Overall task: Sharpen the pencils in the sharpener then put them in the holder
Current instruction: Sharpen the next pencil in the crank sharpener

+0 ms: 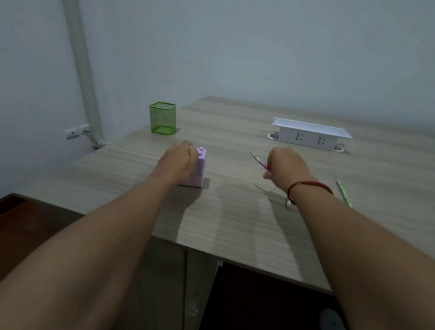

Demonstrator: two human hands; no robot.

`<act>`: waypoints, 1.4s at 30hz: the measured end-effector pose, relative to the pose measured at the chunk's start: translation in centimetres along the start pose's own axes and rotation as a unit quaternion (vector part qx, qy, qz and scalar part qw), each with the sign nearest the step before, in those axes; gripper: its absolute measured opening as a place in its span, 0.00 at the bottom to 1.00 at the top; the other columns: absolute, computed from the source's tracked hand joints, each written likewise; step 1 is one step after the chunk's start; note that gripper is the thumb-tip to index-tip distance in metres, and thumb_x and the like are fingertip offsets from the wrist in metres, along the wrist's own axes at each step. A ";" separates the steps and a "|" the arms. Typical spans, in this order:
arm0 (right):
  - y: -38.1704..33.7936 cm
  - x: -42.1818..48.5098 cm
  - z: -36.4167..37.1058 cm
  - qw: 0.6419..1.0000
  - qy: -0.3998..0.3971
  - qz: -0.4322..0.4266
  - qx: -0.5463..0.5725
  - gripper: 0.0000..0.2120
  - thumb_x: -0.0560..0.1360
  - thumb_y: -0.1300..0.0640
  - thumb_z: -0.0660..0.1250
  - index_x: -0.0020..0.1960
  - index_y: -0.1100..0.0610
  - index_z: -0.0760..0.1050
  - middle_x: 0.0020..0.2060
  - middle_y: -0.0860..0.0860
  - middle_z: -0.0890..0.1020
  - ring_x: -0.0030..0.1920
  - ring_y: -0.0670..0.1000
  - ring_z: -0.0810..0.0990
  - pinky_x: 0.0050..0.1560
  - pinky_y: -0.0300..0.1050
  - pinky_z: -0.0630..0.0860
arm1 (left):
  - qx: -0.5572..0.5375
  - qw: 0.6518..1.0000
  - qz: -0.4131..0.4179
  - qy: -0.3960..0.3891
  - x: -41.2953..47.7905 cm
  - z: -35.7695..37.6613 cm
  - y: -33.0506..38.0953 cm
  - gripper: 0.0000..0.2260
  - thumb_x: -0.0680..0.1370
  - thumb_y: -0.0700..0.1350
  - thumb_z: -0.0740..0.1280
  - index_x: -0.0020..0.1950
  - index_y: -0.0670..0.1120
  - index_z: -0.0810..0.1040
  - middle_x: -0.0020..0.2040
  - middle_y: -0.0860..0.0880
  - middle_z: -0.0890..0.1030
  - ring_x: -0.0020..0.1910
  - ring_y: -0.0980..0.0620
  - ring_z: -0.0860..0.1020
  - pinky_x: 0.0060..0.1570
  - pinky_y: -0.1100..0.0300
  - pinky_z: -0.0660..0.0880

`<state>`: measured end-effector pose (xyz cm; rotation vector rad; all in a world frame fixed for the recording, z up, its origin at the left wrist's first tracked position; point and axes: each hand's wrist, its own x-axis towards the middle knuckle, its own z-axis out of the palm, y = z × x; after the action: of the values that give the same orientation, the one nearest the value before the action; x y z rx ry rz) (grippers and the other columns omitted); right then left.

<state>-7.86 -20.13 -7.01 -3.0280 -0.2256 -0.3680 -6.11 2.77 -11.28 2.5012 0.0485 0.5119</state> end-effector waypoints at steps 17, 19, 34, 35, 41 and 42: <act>-0.9 -0.6 4.9 0.968 0.010 0.165 0.190 0.10 0.76 0.63 0.64 0.56 0.65 0.76 0.56 0.62 0.80 0.59 0.60 0.79 0.62 0.47 0.73 | -0.015 0.998 0.035 0.051 -2.2 1.4 1.7 0.13 0.80 0.47 0.52 0.52 0.43 0.74 0.54 0.40 0.78 0.53 0.42 0.74 0.47 0.53 0.69; -0.6 -0.4 5.0 0.970 0.023 0.164 0.178 0.10 0.76 0.62 0.64 0.55 0.65 0.77 0.56 0.62 0.80 0.58 0.60 0.79 0.61 0.46 0.73 | -0.010 0.998 0.036 0.054 -2.0 1.5 1.9 0.13 0.80 0.47 0.52 0.51 0.43 0.75 0.54 0.39 0.78 0.53 0.41 0.75 0.49 0.51 0.70; 3.0 -1.1 5.1 0.987 0.017 0.150 -0.049 0.16 0.79 0.67 0.57 0.62 0.61 0.77 0.59 0.58 0.80 0.60 0.58 0.79 0.53 0.49 0.77 | 0.004 0.997 0.055 0.060 -1.8 1.9 1.4 0.15 0.81 0.47 0.51 0.51 0.42 0.76 0.52 0.39 0.79 0.51 0.42 0.75 0.47 0.52 0.71; 3.0 -1.1 5.2 0.988 0.020 0.147 -0.047 0.16 0.79 0.67 0.56 0.63 0.60 0.77 0.59 0.58 0.80 0.60 0.58 0.79 0.54 0.49 0.77 | 0.008 0.997 0.055 0.058 -1.8 1.8 1.5 0.15 0.81 0.47 0.51 0.51 0.42 0.75 0.52 0.39 0.79 0.51 0.41 0.75 0.47 0.52 0.70; 2.1 -2.2 5.0 0.988 0.019 0.150 -0.007 0.16 0.80 0.66 0.54 0.63 0.62 0.76 0.60 0.59 0.78 0.62 0.58 0.78 0.57 0.49 0.75 | 0.048 0.997 0.058 0.022 -1.4 1.0 1.8 0.15 0.81 0.47 0.50 0.52 0.41 0.74 0.53 0.37 0.78 0.52 0.41 0.75 0.47 0.51 0.70; 1.9 -2.3 4.8 0.991 0.023 0.135 0.008 0.15 0.80 0.67 0.54 0.62 0.63 0.75 0.60 0.60 0.78 0.61 0.59 0.78 0.56 0.49 0.75 | 0.048 0.997 0.060 0.019 -1.5 1.0 1.8 0.15 0.81 0.47 0.50 0.52 0.41 0.74 0.53 0.36 0.78 0.52 0.40 0.75 0.47 0.51 0.70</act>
<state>-8.64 -21.78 -12.37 -2.9739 0.1823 -0.4086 -7.31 0.55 -11.57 2.5999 -0.0642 0.6204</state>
